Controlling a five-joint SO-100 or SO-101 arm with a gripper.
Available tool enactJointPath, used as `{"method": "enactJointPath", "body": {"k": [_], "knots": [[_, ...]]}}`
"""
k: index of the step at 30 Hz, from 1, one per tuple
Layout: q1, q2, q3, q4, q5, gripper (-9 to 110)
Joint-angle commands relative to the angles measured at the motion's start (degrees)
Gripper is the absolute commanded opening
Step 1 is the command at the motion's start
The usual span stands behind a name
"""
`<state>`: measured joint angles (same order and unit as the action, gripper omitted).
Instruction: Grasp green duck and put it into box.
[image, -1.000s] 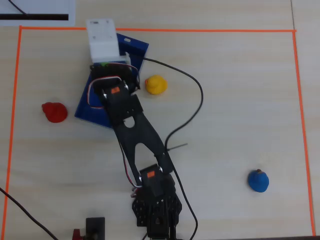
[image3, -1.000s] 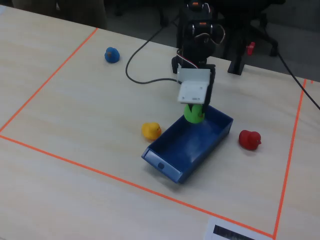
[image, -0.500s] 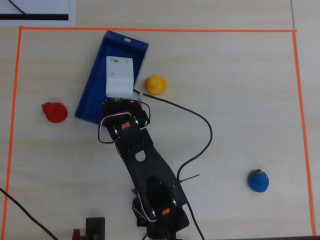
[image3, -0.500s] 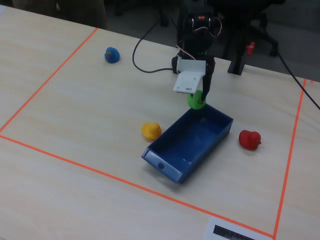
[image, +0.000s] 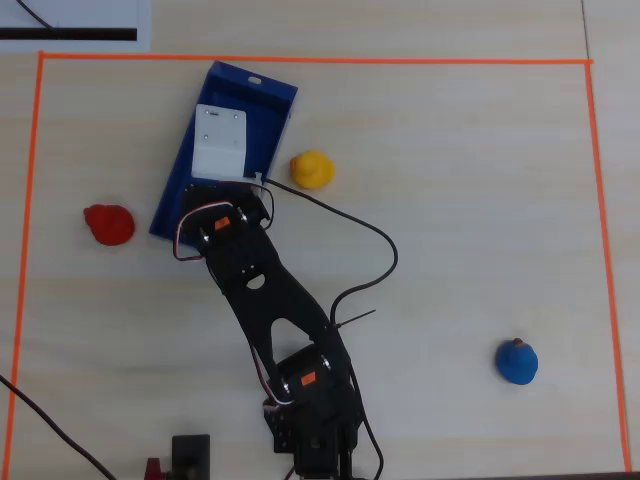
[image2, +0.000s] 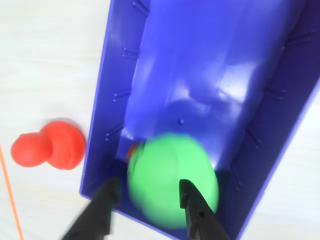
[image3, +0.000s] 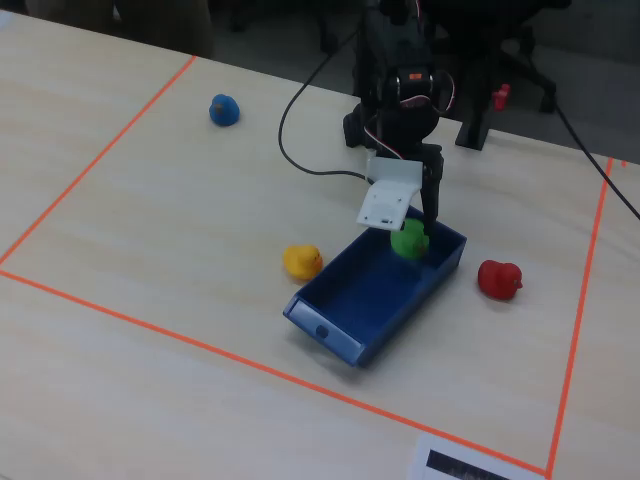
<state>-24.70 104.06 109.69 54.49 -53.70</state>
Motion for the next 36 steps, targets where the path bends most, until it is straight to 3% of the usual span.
{"method": "enactJointPath", "body": {"k": [1, 3, 9, 23, 29, 36], "knots": [[-0.8, 0.7, -3.2, -1.2, 1.1, 21], [-0.2, 1.9, -3.5, -1.1, 2.1, 21], [2.5, 13.9, -2.6, 7.4, -0.2, 0], [24.9, 71.8, 31.2, 1.1, -18.2, 0], [26.5, 85.1, 44.4, 5.8, -20.1, 0], [30.4, 85.6, 59.5, 2.0, -21.1, 0]]}}
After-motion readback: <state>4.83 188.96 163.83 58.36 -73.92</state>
